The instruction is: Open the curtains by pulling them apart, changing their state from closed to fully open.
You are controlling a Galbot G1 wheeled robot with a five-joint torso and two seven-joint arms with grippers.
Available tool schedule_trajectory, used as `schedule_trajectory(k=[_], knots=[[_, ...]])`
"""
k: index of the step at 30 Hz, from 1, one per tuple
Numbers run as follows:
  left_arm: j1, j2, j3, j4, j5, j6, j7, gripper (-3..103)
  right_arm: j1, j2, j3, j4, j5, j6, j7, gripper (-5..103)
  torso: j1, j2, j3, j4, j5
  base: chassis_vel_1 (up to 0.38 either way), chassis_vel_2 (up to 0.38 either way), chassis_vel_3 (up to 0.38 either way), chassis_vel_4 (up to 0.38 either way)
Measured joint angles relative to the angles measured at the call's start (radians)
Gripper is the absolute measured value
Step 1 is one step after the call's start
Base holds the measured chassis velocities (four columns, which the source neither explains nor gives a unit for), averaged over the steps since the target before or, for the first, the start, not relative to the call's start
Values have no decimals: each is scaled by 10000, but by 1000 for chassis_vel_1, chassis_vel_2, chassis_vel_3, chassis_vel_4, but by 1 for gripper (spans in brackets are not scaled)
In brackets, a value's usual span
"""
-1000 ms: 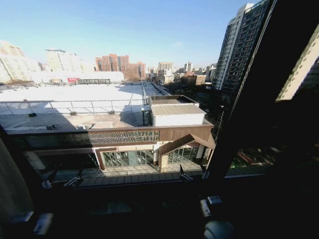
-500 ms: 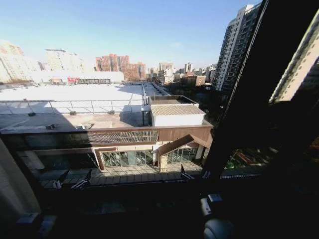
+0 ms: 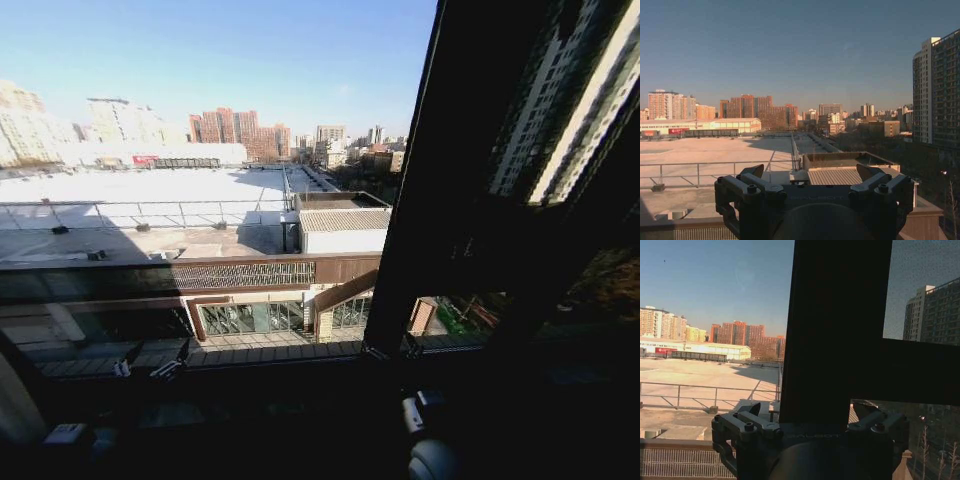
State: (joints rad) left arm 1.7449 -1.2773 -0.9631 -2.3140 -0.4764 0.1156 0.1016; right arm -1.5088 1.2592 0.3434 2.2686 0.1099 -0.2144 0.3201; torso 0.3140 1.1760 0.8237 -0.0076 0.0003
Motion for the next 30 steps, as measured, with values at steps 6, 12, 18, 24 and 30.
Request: schedule_trajectory(k=[6, 12, 18, 24, 30], knots=[[51, -22, 2, 0, 23, -123, -7, 100, 94, 19, -12, -77, 0, -14, 8, 100, 0, 0, 0, -1, 1, -267, -464, 253, 486], [88, -71, 4, -50, 60, -144, -13, 100, 87, -2, -35, -76, 0, -26, 8, 100, -3, 1, -2, 1, 0, -225, -491, 228, 494], [128, -160, 85, -187, 166, -163, -20, 100, 7, -13, 10, 28, -3, -29, 7, 100, -2, 0, -1, -1, -1, -232, -459, 216, 459], [161, -244, 168, -306, 262, -188, -24, 100, -45, -20, 129, 104, -2, -32, 7, 100, 0, 0, 0, 0, 4, -215, -459, 210, 469], [160, -321, 307, -378, 383, -188, -33, 100, -80, -51, 172, 137, 9, -32, 8, 100, -1, 0, -1, 0, -4, -139, -424, 129, 417]])
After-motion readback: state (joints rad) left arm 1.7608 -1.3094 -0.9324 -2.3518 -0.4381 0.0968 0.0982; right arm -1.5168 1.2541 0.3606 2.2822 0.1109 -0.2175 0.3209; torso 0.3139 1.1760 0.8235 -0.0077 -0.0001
